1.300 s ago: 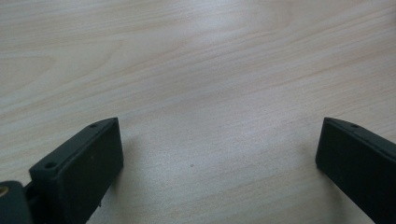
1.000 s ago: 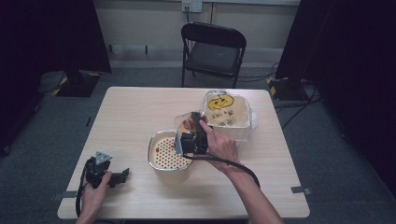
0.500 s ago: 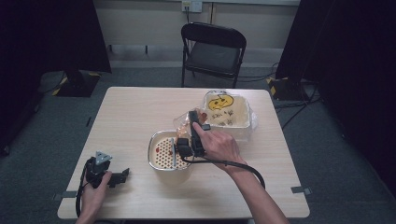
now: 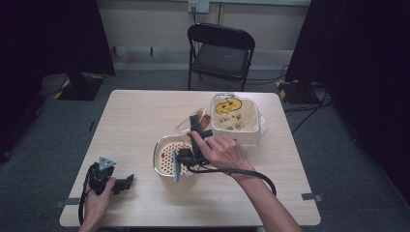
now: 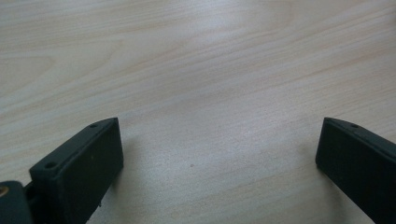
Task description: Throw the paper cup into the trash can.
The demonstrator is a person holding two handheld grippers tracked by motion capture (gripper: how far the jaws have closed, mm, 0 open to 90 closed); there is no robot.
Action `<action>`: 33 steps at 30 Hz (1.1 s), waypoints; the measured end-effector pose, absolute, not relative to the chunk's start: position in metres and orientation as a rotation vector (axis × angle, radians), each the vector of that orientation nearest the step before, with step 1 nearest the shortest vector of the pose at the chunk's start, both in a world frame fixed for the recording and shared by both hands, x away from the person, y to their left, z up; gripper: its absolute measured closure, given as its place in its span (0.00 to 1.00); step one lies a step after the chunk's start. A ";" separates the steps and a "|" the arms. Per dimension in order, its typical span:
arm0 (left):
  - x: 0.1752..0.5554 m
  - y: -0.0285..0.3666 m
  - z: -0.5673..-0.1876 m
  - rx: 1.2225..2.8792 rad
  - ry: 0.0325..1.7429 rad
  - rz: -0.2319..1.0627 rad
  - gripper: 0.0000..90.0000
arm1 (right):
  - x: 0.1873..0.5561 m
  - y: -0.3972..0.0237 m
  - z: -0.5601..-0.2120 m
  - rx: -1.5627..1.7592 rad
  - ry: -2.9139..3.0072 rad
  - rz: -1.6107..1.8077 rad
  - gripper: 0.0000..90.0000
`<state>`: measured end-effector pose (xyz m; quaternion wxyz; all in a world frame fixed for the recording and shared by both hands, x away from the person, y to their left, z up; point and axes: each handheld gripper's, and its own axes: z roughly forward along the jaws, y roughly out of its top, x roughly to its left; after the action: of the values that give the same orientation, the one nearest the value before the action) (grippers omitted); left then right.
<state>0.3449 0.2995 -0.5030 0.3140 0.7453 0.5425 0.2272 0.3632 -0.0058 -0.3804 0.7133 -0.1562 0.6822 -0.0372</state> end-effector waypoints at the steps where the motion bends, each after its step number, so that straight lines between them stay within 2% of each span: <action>1: 0.345 0.299 -0.503 1.961 1.431 0.598 0.00 | 0.363 -0.005 -0.381 -0.375 1.493 -0.103 0.56; 14: 0.345 0.299 -0.503 1.963 1.432 0.599 0.00 | 0.358 -0.002 -0.396 -0.604 1.342 -0.283 0.56; 33: 0.345 0.299 -0.503 1.962 1.433 0.601 0.00 | 0.355 -0.001 -0.392 -0.735 1.186 -0.424 0.57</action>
<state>0.3449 0.2993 -0.5031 0.3138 0.7443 0.5436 0.2280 0.3552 -0.0015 -0.3919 0.7458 -0.3358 0.5417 -0.1938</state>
